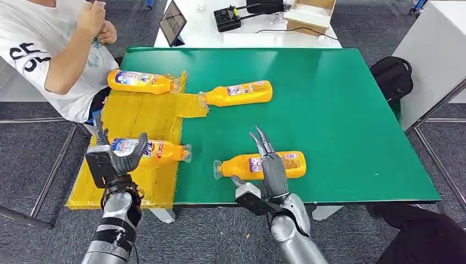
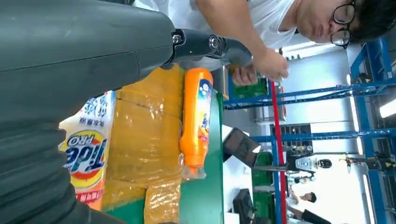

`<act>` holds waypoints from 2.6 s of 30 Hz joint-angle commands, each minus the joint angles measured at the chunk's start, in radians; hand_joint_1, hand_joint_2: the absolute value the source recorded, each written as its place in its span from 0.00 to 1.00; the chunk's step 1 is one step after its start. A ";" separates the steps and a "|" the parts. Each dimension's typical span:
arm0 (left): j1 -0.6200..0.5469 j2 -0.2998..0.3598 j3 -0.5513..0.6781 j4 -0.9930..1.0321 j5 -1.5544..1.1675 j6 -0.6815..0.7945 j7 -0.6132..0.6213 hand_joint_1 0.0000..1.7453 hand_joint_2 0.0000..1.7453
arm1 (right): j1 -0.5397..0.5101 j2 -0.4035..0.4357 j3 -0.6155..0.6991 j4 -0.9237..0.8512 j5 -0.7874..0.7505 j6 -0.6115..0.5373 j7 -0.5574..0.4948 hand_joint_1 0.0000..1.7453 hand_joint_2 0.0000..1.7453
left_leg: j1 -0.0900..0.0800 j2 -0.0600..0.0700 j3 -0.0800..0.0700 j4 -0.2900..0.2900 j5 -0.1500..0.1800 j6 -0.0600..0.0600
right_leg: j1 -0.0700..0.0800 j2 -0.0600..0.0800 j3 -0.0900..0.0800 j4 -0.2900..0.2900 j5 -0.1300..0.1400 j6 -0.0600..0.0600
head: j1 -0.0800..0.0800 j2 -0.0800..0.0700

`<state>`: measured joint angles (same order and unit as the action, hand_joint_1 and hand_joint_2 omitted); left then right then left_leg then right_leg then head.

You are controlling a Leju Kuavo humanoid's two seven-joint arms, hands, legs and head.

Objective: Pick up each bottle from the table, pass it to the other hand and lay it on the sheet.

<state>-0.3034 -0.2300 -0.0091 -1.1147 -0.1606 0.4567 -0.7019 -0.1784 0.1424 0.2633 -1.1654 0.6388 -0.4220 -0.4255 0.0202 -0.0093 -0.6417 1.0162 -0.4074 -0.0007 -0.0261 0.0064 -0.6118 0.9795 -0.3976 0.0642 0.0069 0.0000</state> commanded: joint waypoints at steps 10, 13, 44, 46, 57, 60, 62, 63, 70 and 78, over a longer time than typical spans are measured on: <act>0.073 -0.019 -0.117 0.007 -0.014 -0.016 0.004 0.00 1.00 | -0.263 -0.156 -0.111 0.450 0.161 0.257 0.155 0.00 1.00 | -0.001 0.000 0.003 -0.001 -0.001 0.001 | 0.000 0.000 0.004 -0.001 0.000 -0.002 | 0.000 0.000; 0.059 -0.026 -0.123 0.033 -0.008 -0.017 0.004 0.00 1.00 | -0.306 -0.156 -0.098 0.543 0.183 0.267 0.161 0.00 1.00 | -0.001 0.000 0.002 -0.001 -0.001 0.001 | 0.000 0.000 0.003 -0.001 0.000 -0.001 | 0.000 0.000; -0.038 -0.058 -0.146 0.203 0.008 -0.075 0.004 0.00 1.00 | -0.600 -0.207 -0.050 0.840 0.215 0.528 0.275 0.00 1.00 | -0.001 -0.001 0.006 0.000 0.001 0.003 | 0.000 -0.002 0.007 -0.001 0.001 -0.001 | 0.000 0.000; -0.047 -0.063 -0.144 0.220 0.013 -0.082 0.004 0.00 1.00 | -0.640 -0.218 -0.046 0.859 0.215 0.581 0.298 0.00 1.00 | -0.002 -0.001 0.005 0.000 0.002 0.003 | -0.001 -0.002 0.006 0.000 0.001 -0.001 | 0.000 0.000; -0.081 -0.077 -0.151 0.282 0.028 -0.115 0.004 0.00 1.00 | -0.606 -0.274 -0.039 0.886 0.188 0.693 0.284 0.92 1.00 | -0.002 -0.004 0.005 0.000 0.003 0.004 | -0.001 -0.004 0.008 -0.002 0.002 0.001 | 0.000 0.000; -0.085 -0.078 -0.153 0.292 0.032 -0.122 0.004 0.00 1.00 | -0.608 -0.290 -0.029 0.890 0.188 0.728 0.280 0.95 1.00 | -0.001 -0.003 0.007 0.000 0.002 0.005 | 0.000 -0.004 0.010 -0.003 0.001 0.000 | 0.000 0.000; -0.086 -0.079 -0.156 0.296 0.032 -0.125 0.004 0.00 1.00 | -0.601 -0.296 -0.022 0.888 0.188 0.738 0.279 0.97 1.00 | -0.002 -0.003 0.005 0.000 0.002 0.004 | -0.001 -0.004 0.007 -0.002 0.002 0.001 | 0.000 0.000; -0.086 -0.079 -0.157 0.296 0.032 -0.125 0.004 0.00 1.00 | -0.599 -0.296 -0.021 0.888 0.188 0.739 0.278 0.97 1.00 | -0.002 -0.004 0.006 0.000 0.002 0.004 | 0.000 -0.005 0.009 -0.002 0.001 0.000 | 0.000 0.000; -0.081 -0.083 -0.158 0.301 0.036 -0.121 0.004 0.00 1.00 | -0.537 -0.268 -0.017 0.867 0.174 0.674 0.257 1.00 1.00 | -0.001 -0.003 0.006 0.000 0.002 0.004 | 0.000 -0.003 0.008 -0.002 0.002 0.001 | 0.000 0.000; -0.066 -0.078 -0.156 0.284 0.037 -0.110 0.004 0.00 1.00 | -0.508 -0.225 -0.049 0.839 0.136 0.564 0.217 1.00 1.00 | -0.001 0.001 0.010 -0.001 0.001 0.004 | 0.001 -0.001 0.011 -0.003 0.002 0.000 | 0.000 0.000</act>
<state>-0.3416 -0.3182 -0.1560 -0.8938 -0.1305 0.3452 -0.7015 -0.7509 -0.1118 0.2045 -0.3723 0.7782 0.1518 -0.2049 0.0184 -0.0080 -0.6353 1.0169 -0.4060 0.0019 -0.0272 0.0069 -0.6056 0.9788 -0.3948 0.0671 0.0073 0.0000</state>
